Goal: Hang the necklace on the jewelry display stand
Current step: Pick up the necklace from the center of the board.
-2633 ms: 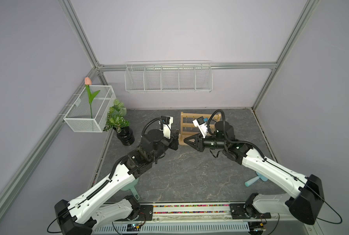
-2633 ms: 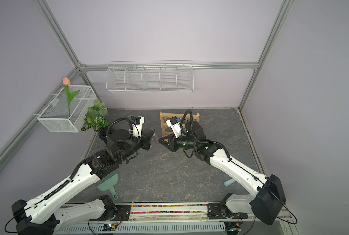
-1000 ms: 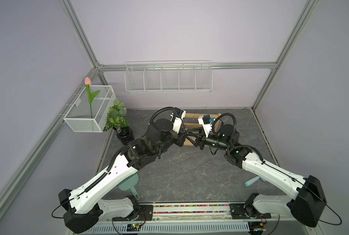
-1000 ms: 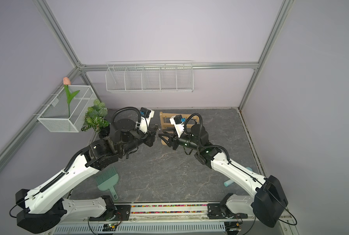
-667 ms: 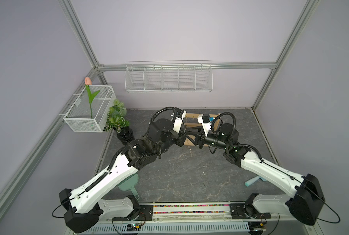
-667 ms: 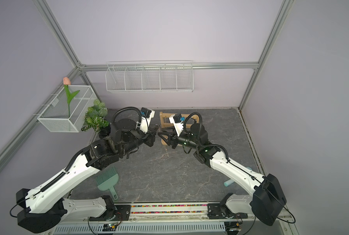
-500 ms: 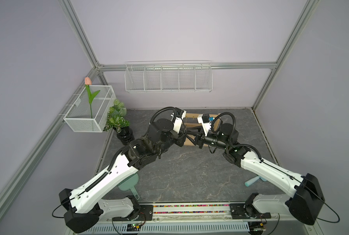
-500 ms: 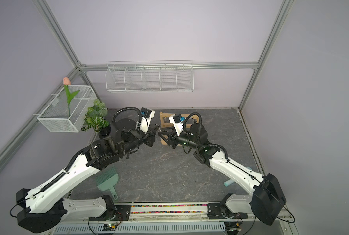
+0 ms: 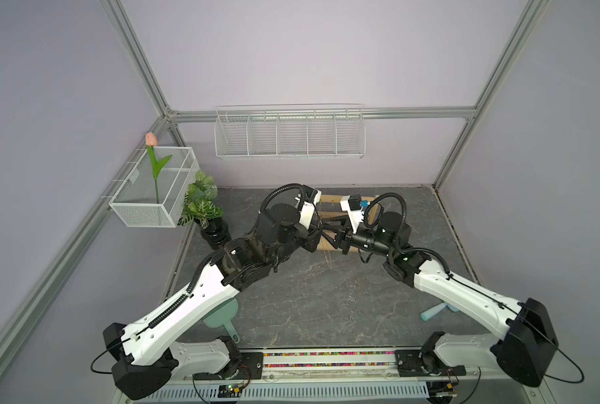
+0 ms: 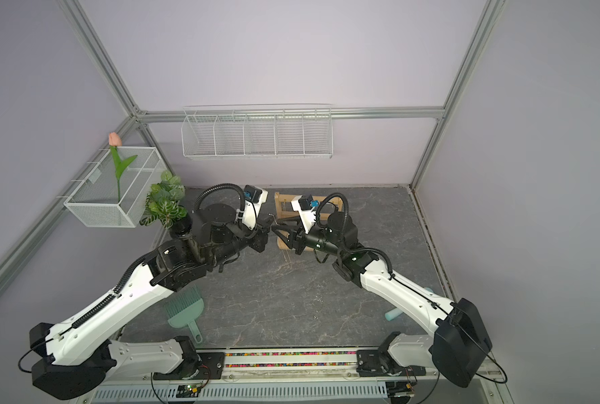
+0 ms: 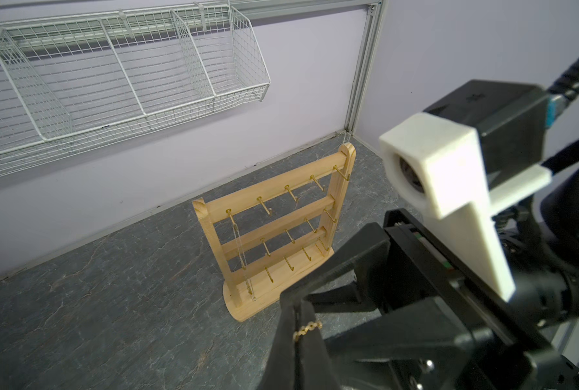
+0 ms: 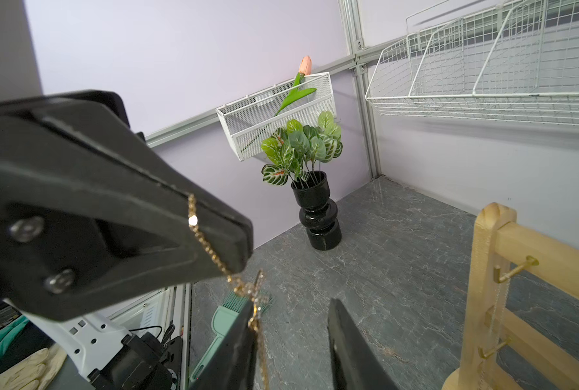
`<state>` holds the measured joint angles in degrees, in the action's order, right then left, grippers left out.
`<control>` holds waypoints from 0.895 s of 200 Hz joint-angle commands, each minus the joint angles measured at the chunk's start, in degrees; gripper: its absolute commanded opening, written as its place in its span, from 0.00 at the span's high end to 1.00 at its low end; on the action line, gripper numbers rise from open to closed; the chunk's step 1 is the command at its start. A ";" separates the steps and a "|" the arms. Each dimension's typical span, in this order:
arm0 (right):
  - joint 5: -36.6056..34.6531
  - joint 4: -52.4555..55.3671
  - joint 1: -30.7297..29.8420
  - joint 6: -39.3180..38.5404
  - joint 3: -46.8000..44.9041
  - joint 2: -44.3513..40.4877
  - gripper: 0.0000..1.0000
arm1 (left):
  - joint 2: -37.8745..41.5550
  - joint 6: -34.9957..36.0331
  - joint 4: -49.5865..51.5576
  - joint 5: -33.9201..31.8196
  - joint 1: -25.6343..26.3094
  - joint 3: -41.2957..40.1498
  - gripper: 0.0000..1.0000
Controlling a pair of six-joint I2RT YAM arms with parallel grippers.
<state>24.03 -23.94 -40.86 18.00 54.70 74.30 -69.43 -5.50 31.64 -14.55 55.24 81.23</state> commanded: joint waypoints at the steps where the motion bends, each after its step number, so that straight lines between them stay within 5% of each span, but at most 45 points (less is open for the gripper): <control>1: -0.57 -2.07 0.53 -0.19 -0.87 -0.54 0.63 | -0.18 0.49 0.17 0.14 0.13 2.20 1.00; 179: -0.84 -3.97 0.79 -1.31 -0.46 3.05 0.61 | 0.93 -1.67 -1.91 2.59 0.18 2.67 1.00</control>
<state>23.18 -24.58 -40.21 17.89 53.78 75.83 -69.43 -6.33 31.55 -13.19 55.24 81.47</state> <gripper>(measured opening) 0.387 0.044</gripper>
